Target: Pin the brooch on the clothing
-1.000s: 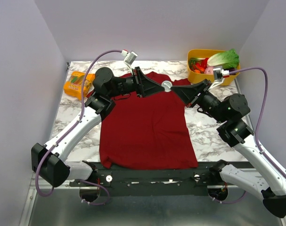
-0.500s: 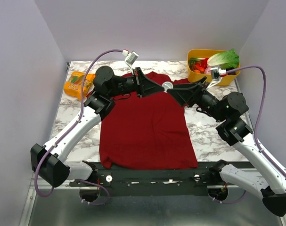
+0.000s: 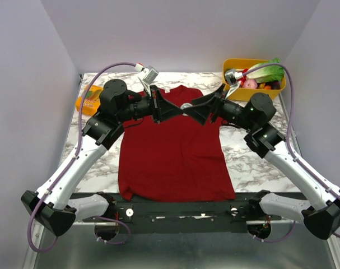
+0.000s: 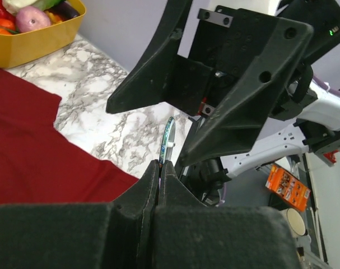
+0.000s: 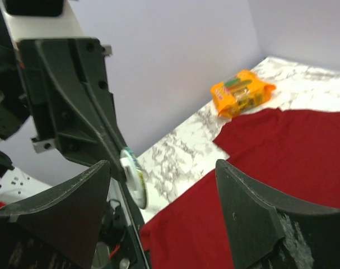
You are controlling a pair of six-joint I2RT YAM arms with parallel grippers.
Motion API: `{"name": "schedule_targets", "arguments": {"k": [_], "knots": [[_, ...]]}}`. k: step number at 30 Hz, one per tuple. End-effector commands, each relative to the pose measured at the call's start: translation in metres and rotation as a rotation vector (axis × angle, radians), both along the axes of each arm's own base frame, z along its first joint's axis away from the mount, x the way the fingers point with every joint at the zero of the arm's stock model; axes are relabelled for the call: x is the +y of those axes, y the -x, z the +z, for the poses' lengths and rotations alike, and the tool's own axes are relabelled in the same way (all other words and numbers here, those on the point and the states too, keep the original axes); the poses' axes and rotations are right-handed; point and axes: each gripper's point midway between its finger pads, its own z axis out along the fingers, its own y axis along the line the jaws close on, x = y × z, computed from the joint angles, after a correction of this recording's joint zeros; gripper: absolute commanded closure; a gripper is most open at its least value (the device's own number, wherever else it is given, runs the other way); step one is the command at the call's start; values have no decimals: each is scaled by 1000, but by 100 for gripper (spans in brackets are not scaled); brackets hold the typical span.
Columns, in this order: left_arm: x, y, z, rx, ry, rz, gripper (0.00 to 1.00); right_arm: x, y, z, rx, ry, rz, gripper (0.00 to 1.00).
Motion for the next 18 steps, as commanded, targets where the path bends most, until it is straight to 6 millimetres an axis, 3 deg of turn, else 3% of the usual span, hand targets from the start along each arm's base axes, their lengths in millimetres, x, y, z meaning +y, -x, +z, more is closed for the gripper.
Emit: {"name": "schedule_targets", "arguments": {"k": [1,8,12,15,18], "knots": [[18,1,-10,-9,-45,51,100,13,18,1,-18,0,147,19],[20,2,-15,4,-40,42,100,10,33,3,-56,-32,193,22],[20,2,-14,2,-34,38,100,11,31,-3,-39,-27,192,25],[19,2,-12,0,-26,38,100,14,31,-6,-27,-25,205,28],[19,4,-11,2,-12,30,100,14,30,-7,-23,-28,208,38]]}}
